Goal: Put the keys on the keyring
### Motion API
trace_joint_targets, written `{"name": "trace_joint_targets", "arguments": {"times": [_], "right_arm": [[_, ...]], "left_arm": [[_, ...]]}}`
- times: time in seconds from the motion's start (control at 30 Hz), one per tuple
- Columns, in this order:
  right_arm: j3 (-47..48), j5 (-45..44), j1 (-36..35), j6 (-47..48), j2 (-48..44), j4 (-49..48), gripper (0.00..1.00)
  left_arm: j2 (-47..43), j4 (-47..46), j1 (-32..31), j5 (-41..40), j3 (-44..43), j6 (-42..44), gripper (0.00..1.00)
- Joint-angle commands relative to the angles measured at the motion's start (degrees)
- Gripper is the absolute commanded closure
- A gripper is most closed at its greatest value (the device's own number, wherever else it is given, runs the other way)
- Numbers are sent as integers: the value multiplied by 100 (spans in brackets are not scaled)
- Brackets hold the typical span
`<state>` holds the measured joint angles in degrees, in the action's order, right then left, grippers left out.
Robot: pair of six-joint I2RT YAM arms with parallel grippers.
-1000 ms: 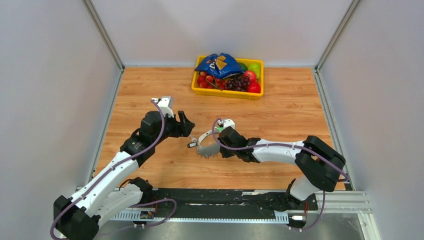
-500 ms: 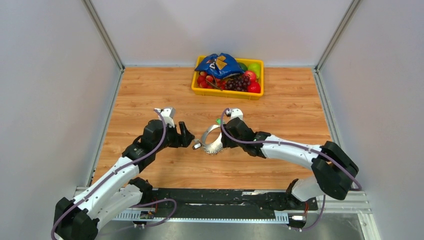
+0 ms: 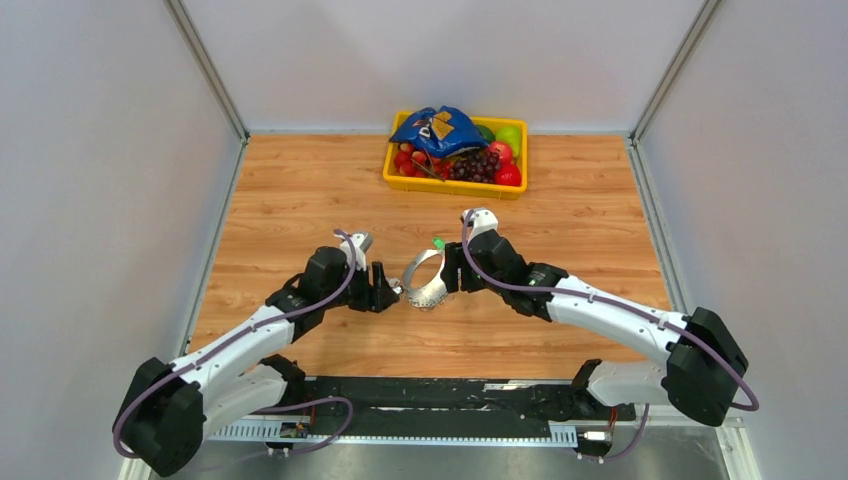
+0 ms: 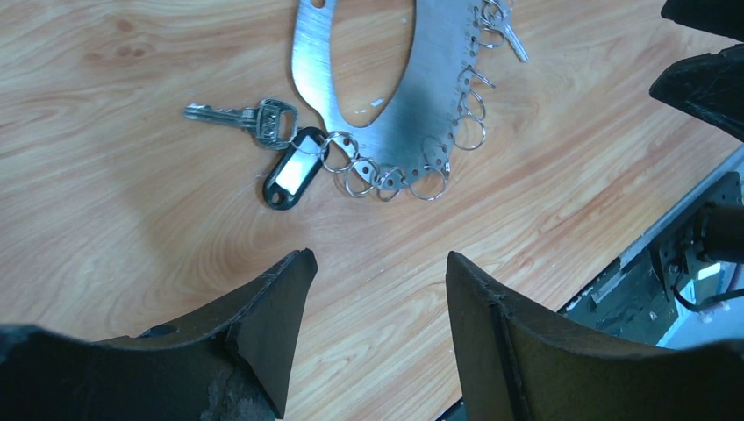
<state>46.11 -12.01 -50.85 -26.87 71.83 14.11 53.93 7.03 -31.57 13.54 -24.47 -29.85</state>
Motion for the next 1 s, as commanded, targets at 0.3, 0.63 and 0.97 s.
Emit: {"name": "trace_joint_targets", "arguments": {"times": [0.3, 0.63, 0.97], "right_arm": [[-122, 38, -17, 42, -424, 114, 33], [-272, -28, -16, -16, -666, 120, 32], [-366, -156, -13, -11, -792, 132, 32]], "left_arm": [[1201, -962, -305, 129, -62, -204, 36], [2228, -1712, -306, -26, -70, -462, 36], [2820, -1940, -307, 183, -321, -489, 42]]}}
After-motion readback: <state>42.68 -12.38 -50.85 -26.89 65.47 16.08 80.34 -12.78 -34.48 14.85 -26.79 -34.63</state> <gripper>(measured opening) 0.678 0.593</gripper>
